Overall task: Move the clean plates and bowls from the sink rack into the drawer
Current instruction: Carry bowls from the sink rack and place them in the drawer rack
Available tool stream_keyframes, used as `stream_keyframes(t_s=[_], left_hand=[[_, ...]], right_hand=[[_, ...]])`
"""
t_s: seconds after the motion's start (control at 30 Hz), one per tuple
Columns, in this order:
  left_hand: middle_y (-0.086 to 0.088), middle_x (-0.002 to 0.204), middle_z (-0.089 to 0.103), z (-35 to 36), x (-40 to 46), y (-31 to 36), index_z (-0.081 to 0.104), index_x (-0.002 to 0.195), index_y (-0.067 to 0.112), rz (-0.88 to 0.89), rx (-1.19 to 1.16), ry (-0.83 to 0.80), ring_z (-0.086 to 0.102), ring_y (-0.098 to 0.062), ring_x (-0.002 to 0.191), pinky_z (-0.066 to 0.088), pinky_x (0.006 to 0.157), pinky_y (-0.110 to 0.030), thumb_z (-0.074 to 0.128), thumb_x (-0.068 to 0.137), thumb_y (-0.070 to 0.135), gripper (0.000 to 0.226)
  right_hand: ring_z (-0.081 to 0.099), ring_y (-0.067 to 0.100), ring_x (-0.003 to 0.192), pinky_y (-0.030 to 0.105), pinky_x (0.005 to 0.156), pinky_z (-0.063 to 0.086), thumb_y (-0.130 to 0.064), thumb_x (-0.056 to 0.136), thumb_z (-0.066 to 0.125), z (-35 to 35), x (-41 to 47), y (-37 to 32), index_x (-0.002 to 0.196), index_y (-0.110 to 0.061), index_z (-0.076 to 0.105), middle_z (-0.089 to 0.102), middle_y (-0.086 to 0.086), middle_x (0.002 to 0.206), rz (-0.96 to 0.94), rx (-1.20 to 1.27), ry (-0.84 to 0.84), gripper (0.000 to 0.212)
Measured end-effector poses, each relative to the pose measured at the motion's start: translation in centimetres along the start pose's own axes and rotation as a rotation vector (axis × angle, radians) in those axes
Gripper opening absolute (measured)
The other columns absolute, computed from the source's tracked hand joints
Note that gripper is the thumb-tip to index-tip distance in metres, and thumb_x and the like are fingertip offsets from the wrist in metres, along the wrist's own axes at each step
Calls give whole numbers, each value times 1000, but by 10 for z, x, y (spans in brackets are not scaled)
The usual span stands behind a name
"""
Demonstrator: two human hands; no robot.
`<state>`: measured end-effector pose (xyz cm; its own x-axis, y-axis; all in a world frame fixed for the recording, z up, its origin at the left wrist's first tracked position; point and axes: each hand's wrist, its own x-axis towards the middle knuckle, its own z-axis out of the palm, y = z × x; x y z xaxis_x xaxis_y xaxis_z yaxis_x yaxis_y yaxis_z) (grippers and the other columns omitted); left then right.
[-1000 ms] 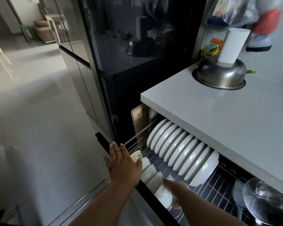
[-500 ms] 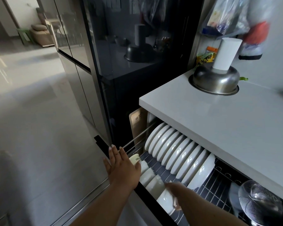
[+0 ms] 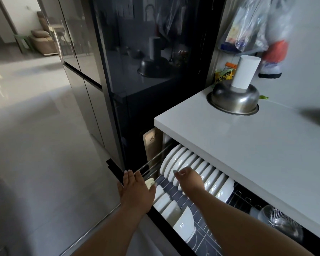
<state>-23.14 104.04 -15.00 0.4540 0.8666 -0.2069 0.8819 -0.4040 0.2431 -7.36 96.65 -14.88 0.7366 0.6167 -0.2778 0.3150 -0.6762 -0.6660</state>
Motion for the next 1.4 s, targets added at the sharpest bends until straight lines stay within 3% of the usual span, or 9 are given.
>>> stream_keyframes(t_s=[0.13, 0.23, 0.4, 0.57, 0.87, 1.07, 1.2, 1.4], left_hand=[[-9, 148, 42, -24, -14, 7, 22, 149, 11, 60, -11, 60, 34, -25, 139, 16, 117, -45, 37, 96, 54, 70], [-8, 139, 52, -38, -29, 16, 30, 145, 10, 117, -119, 33, 48, -25, 128, 37, 104, -36, 43, 96, 48, 63], [-5, 129, 60, -49, -60, 36, 39, 138, 14, 220, -226, -8, 55, -23, 120, 46, 96, -34, 46, 95, 44, 53], [-7, 120, 62, -55, -89, 72, 46, 126, 14, 325, -177, -18, 58, -26, 109, 48, 86, -36, 43, 97, 42, 40], [-5, 112, 66, -50, -147, 159, 32, 143, 14, 560, -104, -71, 65, -23, 91, 51, 73, -32, 36, 99, 44, 52], [-5, 106, 66, -44, -196, 221, 39, 133, 13, 685, -78, -85, 64, -24, 88, 54, 72, -33, 38, 99, 43, 46], [-4, 96, 65, -32, -239, 270, 41, 122, 13, 785, -80, -85, 62, -26, 85, 52, 71, -33, 40, 97, 38, 35], [-3, 103, 67, -4, -326, 340, 36, 134, 14, 928, -44, -137, 63, -27, 97, 52, 83, -37, 40, 96, 34, 43]], right_hand=[[64, 14, 74, 27, 68, 51, -49, 91, 51, -22, -23, -16, 111, -23, 55, 66, -6, 89, -139, -25, 53, 33], [60, 12, 81, 27, 71, 47, -46, 93, 50, -42, -44, -18, 116, -23, 55, 63, -6, 90, -176, -25, 125, 33], [60, 14, 84, 27, 71, 46, -43, 93, 51, -79, -80, 0, 118, -23, 55, 64, -4, 94, -160, 3, 239, 32], [60, 16, 82, 32, 76, 51, -42, 94, 49, -123, -115, 28, 115, -22, 55, 63, -1, 93, -112, 43, 356, 29], [62, 16, 82, 30, 74, 50, -45, 92, 51, -194, -178, 102, 113, -21, 55, 65, -1, 90, 38, 104, 537, 32], [58, 12, 69, 26, 65, 45, -40, 93, 53, -246, -225, 150, 112, -17, 55, 60, -5, 76, 111, 137, 663, 30], [57, 16, 75, 27, 68, 42, -41, 93, 51, -287, -262, 190, 115, -17, 55, 57, -7, 76, 154, 122, 755, 33], [56, 14, 69, 28, 62, 41, -41, 95, 47, -341, -336, 262, 118, -17, 50, 56, -6, 71, 228, 150, 886, 33]])
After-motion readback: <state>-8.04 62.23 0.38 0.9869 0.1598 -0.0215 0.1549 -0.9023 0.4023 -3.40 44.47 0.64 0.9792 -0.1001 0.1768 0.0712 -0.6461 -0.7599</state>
